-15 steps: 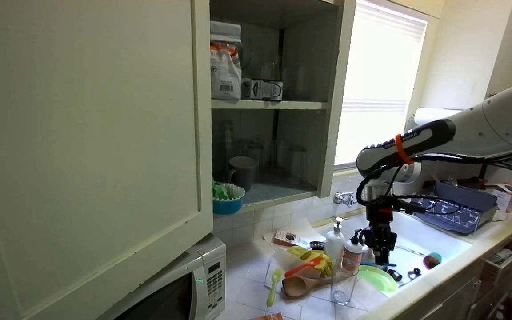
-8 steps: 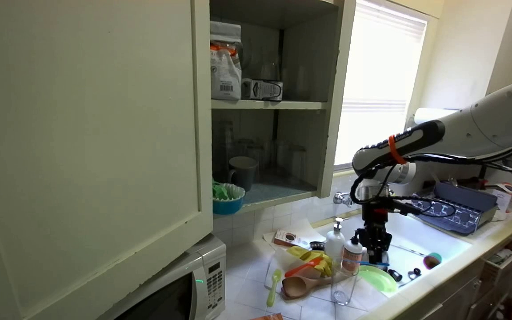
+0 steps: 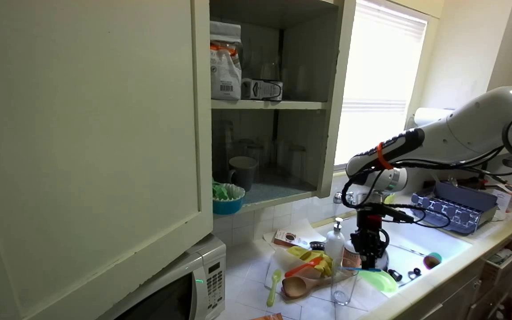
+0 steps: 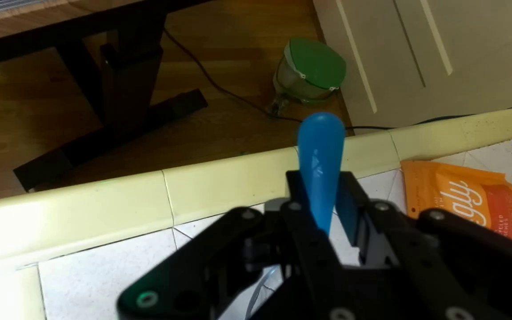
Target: Put the blue knife inside the glass cup.
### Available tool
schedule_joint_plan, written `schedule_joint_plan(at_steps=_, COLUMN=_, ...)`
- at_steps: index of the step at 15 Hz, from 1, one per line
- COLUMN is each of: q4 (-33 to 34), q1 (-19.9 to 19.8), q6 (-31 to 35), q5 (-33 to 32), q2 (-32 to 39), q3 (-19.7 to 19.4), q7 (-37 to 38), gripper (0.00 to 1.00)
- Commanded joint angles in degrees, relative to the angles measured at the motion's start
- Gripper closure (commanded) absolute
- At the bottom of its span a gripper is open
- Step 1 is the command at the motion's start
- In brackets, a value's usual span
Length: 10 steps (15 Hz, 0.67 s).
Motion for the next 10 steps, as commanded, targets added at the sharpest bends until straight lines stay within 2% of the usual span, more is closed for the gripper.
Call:
schedule_joint_plan(at_steps=1, q4=3.0, q1=-1.9, q6=-4.2, q5=2.7, q2=3.7, q3=0.1, q7=0.9, gripper=0.94)
schedule_joint_plan(at_steps=6, q4=4.6, q1=-3.5, q6=-6.8, q5=4.8, q2=5.6, q3=0.1, q7=1.2, gripper=0.94)
schedule_joint_plan(at_steps=7, q4=4.9, q1=-3.7, q6=-7.2, q5=5.2, q2=5.9, q3=0.1, q7=1.3, gripper=0.53)
schedule_joint_plan(at_steps=8, q4=5.0, q1=-3.9, q6=-7.6, q5=5.5, q2=6.0, q3=0.1, q7=1.5, gripper=0.51)
schedule_joint_plan(at_steps=10, q4=5.4, q1=-4.4, q6=-8.3, q5=6.0, q2=6.1, q3=0.0, q7=1.7, gripper=0.38)
